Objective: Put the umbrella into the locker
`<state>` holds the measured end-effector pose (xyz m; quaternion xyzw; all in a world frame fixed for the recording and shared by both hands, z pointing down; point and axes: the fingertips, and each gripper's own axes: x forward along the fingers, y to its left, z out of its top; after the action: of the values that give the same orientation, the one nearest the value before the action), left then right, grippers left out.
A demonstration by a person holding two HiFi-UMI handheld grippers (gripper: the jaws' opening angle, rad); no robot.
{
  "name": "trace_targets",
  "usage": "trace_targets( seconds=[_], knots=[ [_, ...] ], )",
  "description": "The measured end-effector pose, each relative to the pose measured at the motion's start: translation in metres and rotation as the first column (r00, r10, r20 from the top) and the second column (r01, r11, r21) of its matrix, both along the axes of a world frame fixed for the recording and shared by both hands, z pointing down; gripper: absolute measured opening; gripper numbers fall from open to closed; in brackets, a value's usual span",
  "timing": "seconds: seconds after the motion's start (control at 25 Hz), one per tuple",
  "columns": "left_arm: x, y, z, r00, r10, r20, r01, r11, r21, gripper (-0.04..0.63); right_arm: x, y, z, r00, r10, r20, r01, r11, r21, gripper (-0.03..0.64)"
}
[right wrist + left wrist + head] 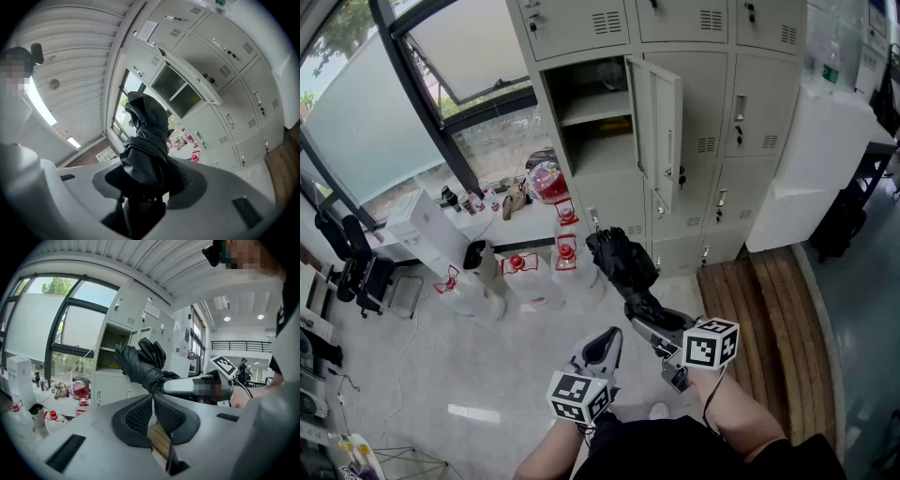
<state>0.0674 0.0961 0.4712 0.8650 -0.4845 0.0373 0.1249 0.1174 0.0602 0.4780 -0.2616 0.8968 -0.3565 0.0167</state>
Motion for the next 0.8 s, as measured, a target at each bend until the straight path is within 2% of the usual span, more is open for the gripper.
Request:
trace_targets(
  seconds=[0.8],
  knots=[
    [0.0010, 0.0004, 0.0012, 1.000, -0.002, -0.003, 0.002, 1.000, -0.006, 0.028, 0.0022, -0.0033, 0.0018, 1.000, 0.008, -0.015, -0.008, 1.000, 0.003, 0.262]
  ],
)
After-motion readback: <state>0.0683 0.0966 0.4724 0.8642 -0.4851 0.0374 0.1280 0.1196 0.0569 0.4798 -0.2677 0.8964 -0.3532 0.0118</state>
